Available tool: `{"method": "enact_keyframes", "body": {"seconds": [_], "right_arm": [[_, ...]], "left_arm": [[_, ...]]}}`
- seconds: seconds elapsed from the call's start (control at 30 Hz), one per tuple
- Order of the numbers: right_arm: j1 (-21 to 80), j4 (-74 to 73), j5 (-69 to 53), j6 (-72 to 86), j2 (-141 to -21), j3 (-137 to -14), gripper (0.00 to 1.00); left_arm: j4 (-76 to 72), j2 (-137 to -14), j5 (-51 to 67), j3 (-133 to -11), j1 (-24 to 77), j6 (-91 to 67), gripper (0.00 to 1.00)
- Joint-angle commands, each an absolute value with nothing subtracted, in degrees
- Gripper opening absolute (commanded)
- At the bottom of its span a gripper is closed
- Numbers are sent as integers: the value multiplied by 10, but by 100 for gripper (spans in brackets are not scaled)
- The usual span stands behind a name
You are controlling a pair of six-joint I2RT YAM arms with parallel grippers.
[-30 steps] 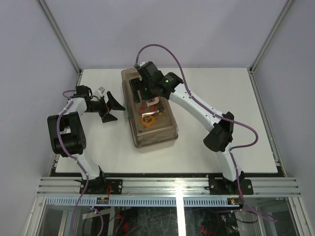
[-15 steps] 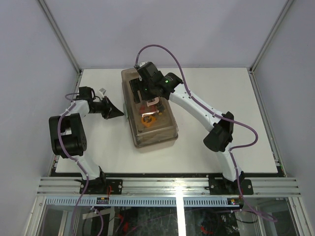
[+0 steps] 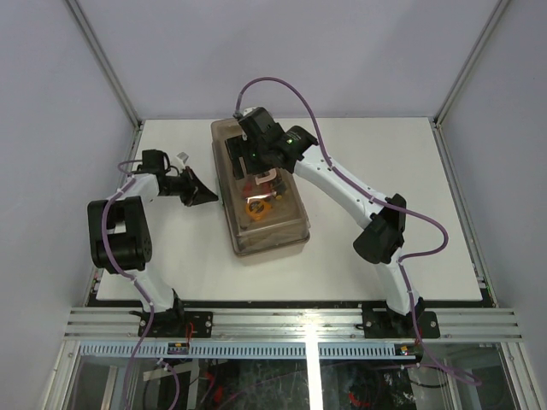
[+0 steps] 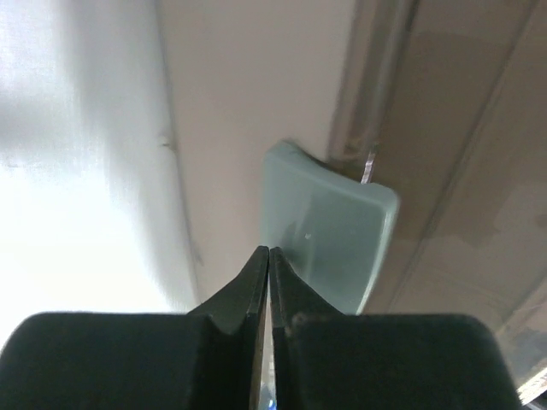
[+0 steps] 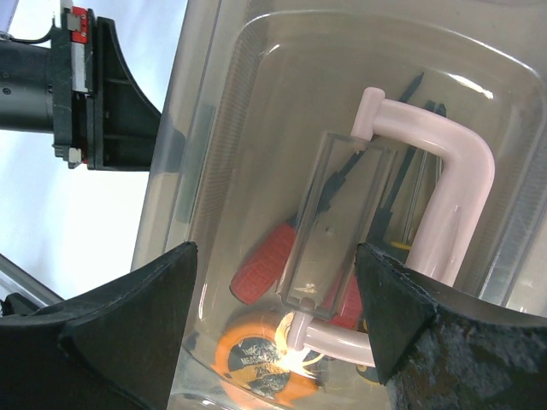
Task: Pack the tool kit
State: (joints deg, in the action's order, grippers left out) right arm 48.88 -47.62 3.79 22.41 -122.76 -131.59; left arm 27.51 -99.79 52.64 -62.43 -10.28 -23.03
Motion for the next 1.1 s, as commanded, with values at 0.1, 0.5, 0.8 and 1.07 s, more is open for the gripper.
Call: {"method": "enact_keyframes", "body": {"seconds": [0.1,0.5,0.8,1.07], "right_arm": [[495,-464,4,229,-1236,-1323,80],[486,-472,50,221,-1188,-1336,99],[479,-454,89,247,-1082,-1261,99],[480,-464,130,290,-1020,-1144,99]], "left_arm": [[158,-1016,599,-649,-50,-299,0],[303,-963,461,-725,-75,-155,76],[354,-831,428,-728,-94,-73,100],[347,-767,403,-650,-69,-67,100]]}}
